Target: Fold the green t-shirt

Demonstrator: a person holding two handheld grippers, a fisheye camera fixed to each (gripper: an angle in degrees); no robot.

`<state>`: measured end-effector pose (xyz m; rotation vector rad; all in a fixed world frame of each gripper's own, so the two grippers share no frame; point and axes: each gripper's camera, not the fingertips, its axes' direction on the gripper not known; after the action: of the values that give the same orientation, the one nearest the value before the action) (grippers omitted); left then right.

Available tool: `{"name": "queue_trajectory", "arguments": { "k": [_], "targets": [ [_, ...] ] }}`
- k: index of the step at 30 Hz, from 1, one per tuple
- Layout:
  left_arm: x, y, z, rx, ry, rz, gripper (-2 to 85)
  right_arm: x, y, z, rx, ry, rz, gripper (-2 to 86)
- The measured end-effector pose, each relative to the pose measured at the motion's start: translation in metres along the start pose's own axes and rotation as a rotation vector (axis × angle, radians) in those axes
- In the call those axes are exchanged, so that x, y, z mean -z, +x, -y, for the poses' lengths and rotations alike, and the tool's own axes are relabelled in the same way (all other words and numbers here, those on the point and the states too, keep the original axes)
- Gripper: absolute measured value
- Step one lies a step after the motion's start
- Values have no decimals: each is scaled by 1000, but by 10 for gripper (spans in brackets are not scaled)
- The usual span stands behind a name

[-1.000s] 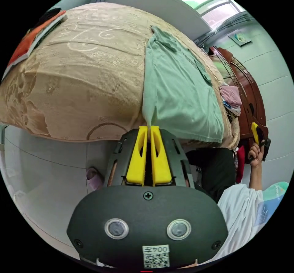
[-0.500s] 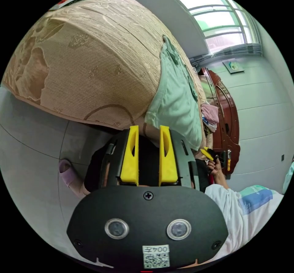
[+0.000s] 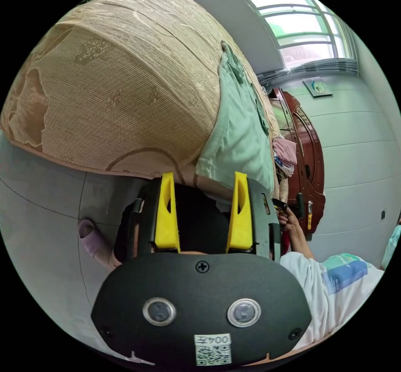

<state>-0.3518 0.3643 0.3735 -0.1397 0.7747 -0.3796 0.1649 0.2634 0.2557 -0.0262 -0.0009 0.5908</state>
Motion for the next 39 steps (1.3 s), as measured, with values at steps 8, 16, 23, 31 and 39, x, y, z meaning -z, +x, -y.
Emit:
{"name": "queue_trajectory", "arguments": {
  "k": [8, 16, 23, 31, 39],
  "targets": [
    [-2, 12, 5, -125, 24, 4, 176, 17, 22, -5, 10, 29, 195, 21],
    [-10, 22, 4, -142, 10, 36, 150, 31, 31, 0, 2, 48, 201, 14],
    [-39, 55, 1, -242, -59, 110, 141, 28, 27, 6, 23, 17, 192, 20],
    [-53, 55, 29, -189, -140, 82, 131, 25, 27, 8, 30, 7, 201, 22],
    [-68, 82, 60, -201, -301, 221, 73, 12, 31, 12, 11, -10, 208, 32]
  ]
}}
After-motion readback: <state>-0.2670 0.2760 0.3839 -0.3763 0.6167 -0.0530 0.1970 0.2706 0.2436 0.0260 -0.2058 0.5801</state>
